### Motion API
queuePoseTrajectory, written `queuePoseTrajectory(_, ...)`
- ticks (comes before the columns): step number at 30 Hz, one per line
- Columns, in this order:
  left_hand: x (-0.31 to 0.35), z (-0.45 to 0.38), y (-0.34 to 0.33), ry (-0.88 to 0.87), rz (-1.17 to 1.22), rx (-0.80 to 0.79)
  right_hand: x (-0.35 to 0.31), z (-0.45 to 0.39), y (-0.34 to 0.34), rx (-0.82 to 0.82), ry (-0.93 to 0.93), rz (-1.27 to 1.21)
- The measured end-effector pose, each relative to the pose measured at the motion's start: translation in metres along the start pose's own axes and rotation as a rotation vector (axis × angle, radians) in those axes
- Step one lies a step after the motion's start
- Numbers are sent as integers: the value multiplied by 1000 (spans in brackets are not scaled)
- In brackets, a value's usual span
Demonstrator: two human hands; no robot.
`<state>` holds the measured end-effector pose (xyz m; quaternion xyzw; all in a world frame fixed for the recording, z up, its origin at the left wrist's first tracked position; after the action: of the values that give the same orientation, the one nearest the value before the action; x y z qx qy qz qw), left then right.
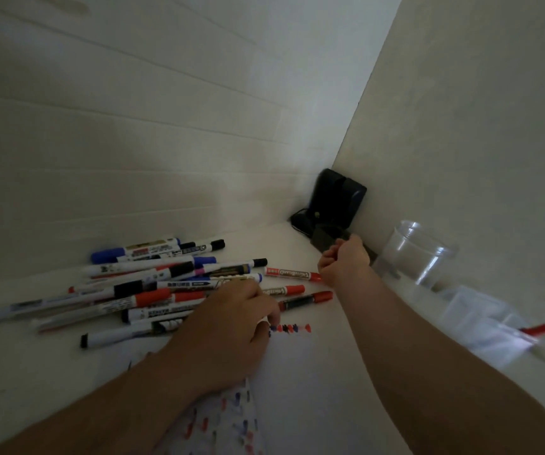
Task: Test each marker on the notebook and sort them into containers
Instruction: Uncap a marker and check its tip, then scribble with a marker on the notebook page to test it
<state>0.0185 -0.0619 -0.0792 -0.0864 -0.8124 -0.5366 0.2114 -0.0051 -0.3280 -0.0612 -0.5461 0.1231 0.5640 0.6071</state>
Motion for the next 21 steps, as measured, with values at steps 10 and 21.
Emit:
queuePoseTrajectory(10,-1,1,0,48,-39,-18,5,83,15,-696,459,2105)
queuePoseTrajectory(21,0,3,3,163,60,-42,7,71,46,-724,531,2156)
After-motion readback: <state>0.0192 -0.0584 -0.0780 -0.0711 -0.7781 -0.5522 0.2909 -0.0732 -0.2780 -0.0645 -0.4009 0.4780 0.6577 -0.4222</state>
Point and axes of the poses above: each hand's wrist, its own z-axis away from the middle knuckle, its own y-axis out of the back of the hand, x = y × z, the point moved 4 cm from there along -z, towards the middle knuckle, and after that the axes turned 13 degrees about -x, right-handed, at the moved point
